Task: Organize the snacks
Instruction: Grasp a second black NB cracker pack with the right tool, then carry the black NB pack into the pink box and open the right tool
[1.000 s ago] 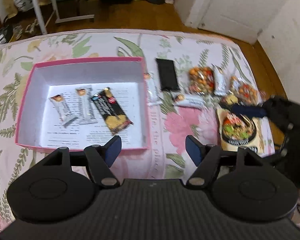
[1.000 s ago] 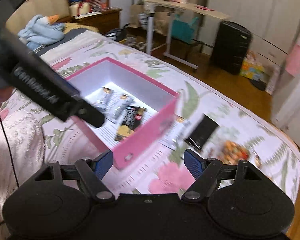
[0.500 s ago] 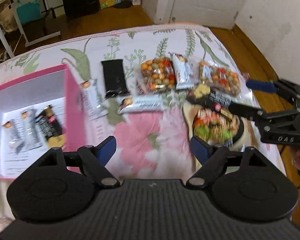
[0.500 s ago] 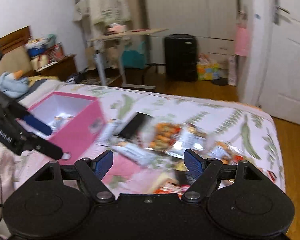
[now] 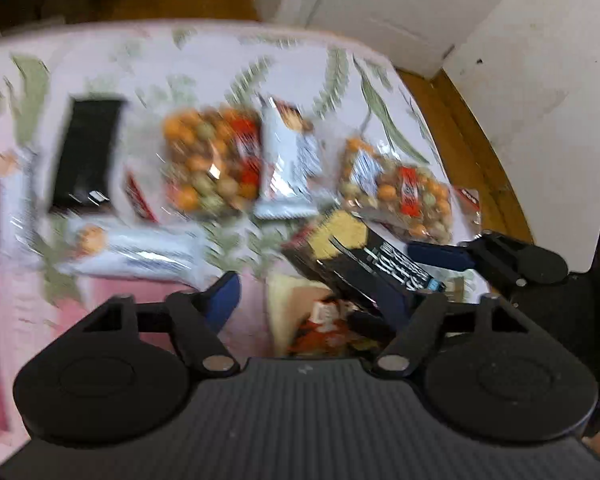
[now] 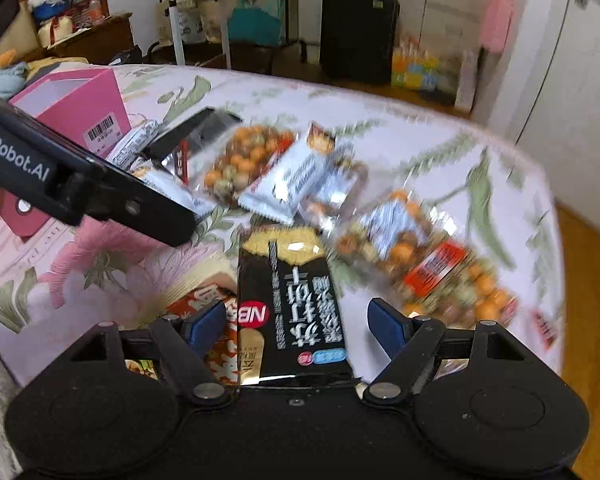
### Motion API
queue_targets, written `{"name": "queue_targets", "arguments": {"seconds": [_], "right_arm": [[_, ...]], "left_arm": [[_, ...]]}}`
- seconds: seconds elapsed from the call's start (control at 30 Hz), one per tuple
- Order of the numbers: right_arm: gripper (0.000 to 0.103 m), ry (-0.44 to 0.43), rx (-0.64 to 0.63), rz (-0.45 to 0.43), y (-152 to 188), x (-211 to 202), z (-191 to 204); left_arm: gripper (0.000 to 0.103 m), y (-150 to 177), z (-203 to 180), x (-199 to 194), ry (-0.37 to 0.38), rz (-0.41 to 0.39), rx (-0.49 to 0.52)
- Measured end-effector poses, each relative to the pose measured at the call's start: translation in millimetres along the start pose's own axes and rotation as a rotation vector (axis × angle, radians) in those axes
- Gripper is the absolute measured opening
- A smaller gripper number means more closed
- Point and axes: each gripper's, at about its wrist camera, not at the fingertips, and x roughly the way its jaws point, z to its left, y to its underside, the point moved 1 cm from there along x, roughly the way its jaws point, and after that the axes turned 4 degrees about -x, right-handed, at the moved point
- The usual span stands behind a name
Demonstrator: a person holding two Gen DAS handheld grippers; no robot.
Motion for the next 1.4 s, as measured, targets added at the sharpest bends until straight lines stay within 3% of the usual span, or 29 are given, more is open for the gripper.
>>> {"name": "queue_targets", "arguments": {"seconds": [0.03, 0.13, 0.3, 0.47, 0.8, 1.13, 1.4], "right_arm": [[0.08, -0.015, 0.022, 0.0, 1.1, 1.3, -2.0], [0.054, -0.039, 0.059, -0.004, 3.3, -2.4, 0.7], [0.053, 0.037, 0.083, 0.022, 3.1, -8.9, 20.7], [0.052, 0.06, 0.141, 0.016, 3.7, -18.6, 37.6], [0.052, 0.083, 0.176, -0.024, 2.2, -52.1, 85.8], [0.052, 0.031, 0.119, 0.011, -13.9, -83.8, 143.2], [0.052, -0.042, 0.078, 0.002, -35.1, -100.0, 178.5]], "left_arm": [[0.066, 0.2, -2.4, 8.7, -0.002, 0.023, 0.003], [0.057, 3.8, -8.2, 24.1, 0.008, 0.046, 0.007], [0.046, 12.1, -12.5, 25.8, 0.076, 0.014, -0.005], [0.046, 19.5, -11.0, 9.6, 0.137, 0.049, -0.024], [0.046, 33.3, -6.6, -43.2, 0.114, 0.069, 0.007], [0.047, 52.4, 11.4, -107.8, 0.068, 0.106, -0.042], [0.049, 60.1, 30.2, -158.0, 0.007, 0.081, -0.081]]}}
